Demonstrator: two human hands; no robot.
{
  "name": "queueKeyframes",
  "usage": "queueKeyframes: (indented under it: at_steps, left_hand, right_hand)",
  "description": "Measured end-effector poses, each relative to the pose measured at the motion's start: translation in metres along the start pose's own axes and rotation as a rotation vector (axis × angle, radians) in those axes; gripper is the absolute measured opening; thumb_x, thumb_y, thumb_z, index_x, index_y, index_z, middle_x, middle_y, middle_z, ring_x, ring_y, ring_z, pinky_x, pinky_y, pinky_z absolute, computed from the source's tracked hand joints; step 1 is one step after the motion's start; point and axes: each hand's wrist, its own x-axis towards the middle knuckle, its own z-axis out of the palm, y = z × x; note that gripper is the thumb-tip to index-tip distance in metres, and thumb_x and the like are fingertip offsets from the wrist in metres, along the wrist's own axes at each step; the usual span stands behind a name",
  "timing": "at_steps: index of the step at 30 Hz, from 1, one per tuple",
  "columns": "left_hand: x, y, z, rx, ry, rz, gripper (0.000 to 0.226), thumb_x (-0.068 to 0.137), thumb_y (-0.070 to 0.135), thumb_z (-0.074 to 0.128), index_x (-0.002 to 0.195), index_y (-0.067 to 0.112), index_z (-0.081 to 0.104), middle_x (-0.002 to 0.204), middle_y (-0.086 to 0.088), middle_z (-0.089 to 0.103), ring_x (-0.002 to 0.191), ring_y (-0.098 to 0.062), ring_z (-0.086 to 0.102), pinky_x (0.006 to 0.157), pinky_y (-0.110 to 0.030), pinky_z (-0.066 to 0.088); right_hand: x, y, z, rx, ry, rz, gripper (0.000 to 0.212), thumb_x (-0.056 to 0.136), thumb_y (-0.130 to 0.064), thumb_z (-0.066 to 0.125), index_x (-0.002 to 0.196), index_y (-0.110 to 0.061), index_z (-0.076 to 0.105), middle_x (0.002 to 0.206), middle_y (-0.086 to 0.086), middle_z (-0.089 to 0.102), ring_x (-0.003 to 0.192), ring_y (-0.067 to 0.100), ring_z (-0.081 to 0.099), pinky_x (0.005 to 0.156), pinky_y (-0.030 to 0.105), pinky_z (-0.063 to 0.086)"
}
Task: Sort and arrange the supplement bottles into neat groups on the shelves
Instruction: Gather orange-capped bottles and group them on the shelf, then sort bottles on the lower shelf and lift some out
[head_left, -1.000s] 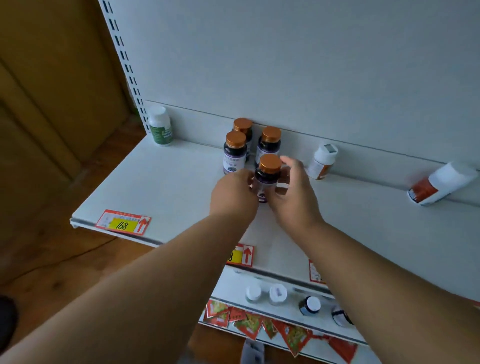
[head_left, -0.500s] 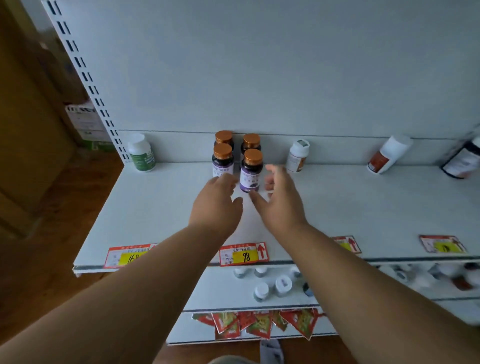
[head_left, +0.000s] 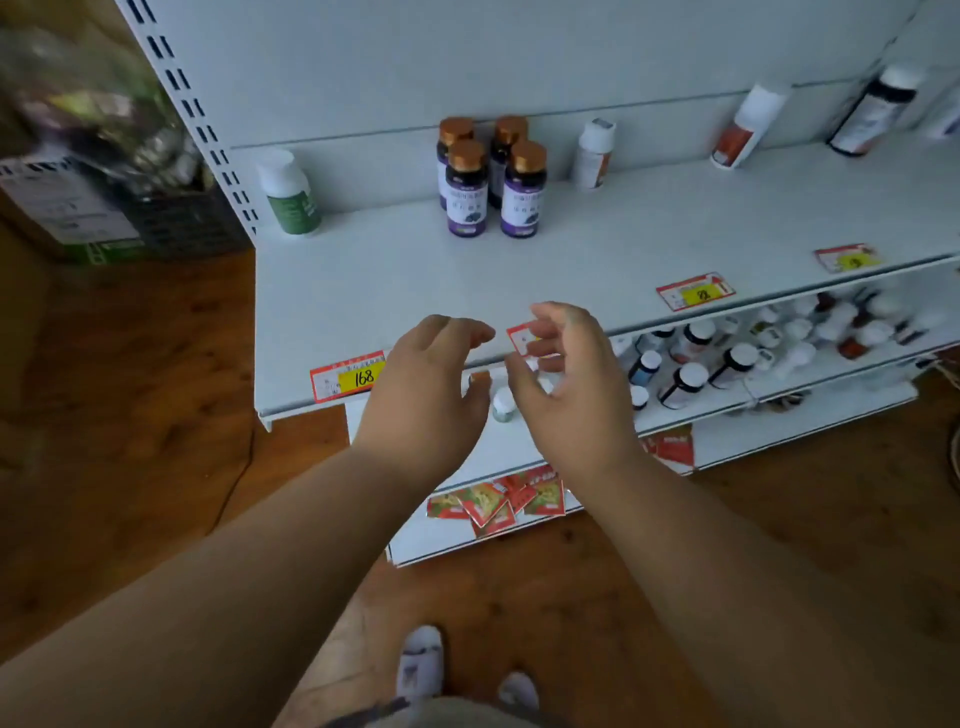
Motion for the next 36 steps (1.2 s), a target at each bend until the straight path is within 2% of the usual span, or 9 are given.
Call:
queueKeyframes:
  at_steps: [4,8,13,15,20,25,28,32,36]
  left_hand:
    - [-0.044,-0.032,0.047,0.045,-0.083,-0.014,0.038,0.086,0.009,0.069,0.123,0.015,0.063,0.117,-0.002,0.063,0.108,-0.02,0.057,0.091,-0.025,0.042]
    - [-0.052,-0.089,0.108,0.106,-0.245,-0.148,0.044,0.091,0.016,0.067,0.133,0.021,0.055,0.131,0.0,0.057,0.118,-0.019,0.055,0.099,-0.029,0.046]
    - [-0.029,-0.17,0.175,0.145,-0.298,-0.228,0.045,0.092,0.019,0.065,0.134,0.025,0.051,0.13,0.005,0.057,0.116,-0.012,0.056,0.099,-0.027,0.05]
    - [-0.02,-0.203,0.201,0.149,-0.304,-0.245,0.046,0.093,0.021,0.066,0.135,0.028,0.048,0.132,0.007,0.057,0.117,-0.011,0.057,0.1,-0.03,0.051]
    - [0.003,-0.281,0.253,0.137,-0.238,-0.253,0.049,0.092,0.023,0.067,0.134,0.031,0.042,0.132,0.007,0.054,0.116,-0.011,0.057,0.099,-0.035,0.053]
    - [0.039,-0.324,0.293,0.065,-0.22,-0.207,0.067,0.091,0.018,0.066,0.142,0.042,0.03,0.148,0.005,0.041,0.125,-0.016,0.054,0.096,-0.036,0.054]
    - [0.058,-0.336,0.309,0.003,-0.245,-0.193,0.059,0.09,0.026,0.07,0.134,0.047,0.037,0.139,0.005,0.052,0.115,-0.017,0.06,0.082,-0.027,0.055]
    - [0.061,-0.343,0.318,-0.076,-0.141,-0.254,0.038,0.088,0.039,0.069,0.113,0.047,0.042,0.115,0.002,0.062,0.095,-0.018,0.067,0.076,-0.035,0.057]
    - [0.042,-0.335,0.309,-0.131,-0.1,-0.332,0.019,0.098,0.036,0.055,0.111,0.043,0.044,0.099,0.008,0.062,0.08,-0.01,0.064,0.077,-0.038,0.06]
  right_hand:
    - [-0.043,0.064,0.032,-0.031,-0.027,0.104,0.042,0.088,-0.019,0.068,0.127,-0.023,0.053,0.116,-0.008,0.057,0.098,0.001,0.056,0.083,0.013,0.046]
    - [-0.073,0.134,0.091,-0.014,-0.099,0.272,0.047,0.088,-0.022,0.07,0.131,-0.02,0.051,0.126,-0.001,0.056,0.105,0.007,0.056,0.089,0.027,0.05]
    - [-0.068,0.208,0.183,-0.005,-0.12,0.373,0.048,0.088,-0.032,0.071,0.132,-0.025,0.051,0.13,-0.001,0.055,0.113,0.008,0.056,0.086,0.011,0.044]
    - [-0.061,0.234,0.216,-0.006,-0.09,0.399,0.048,0.088,-0.033,0.07,0.132,-0.024,0.051,0.129,-0.001,0.055,0.112,0.009,0.056,0.083,0.007,0.039]
    - [-0.042,0.282,0.282,0.039,-0.03,0.413,0.048,0.092,-0.029,0.066,0.135,-0.018,0.05,0.132,0.003,0.054,0.117,0.016,0.056,0.101,0.029,0.047]
    - [-0.009,0.316,0.331,0.032,0.01,0.382,0.046,0.095,-0.02,0.061,0.138,-0.014,0.046,0.134,0.004,0.051,0.121,0.018,0.052,0.094,0.018,0.034]
    - [0.012,0.325,0.352,0.063,0.009,0.357,0.035,0.093,-0.01,0.055,0.127,-0.013,0.049,0.122,0.003,0.053,0.112,0.019,0.054,0.088,0.018,0.034]
    - [0.014,0.325,0.365,0.144,0.019,0.355,0.019,0.092,-0.008,0.049,0.107,-0.02,0.048,0.104,-0.004,0.056,0.091,0.014,0.052,0.075,0.024,0.035]
    - [-0.008,0.314,0.354,0.181,0.106,0.387,0.023,0.095,-0.018,0.055,0.118,-0.012,0.054,0.111,0.002,0.059,0.099,0.016,0.057,0.08,0.024,0.042]
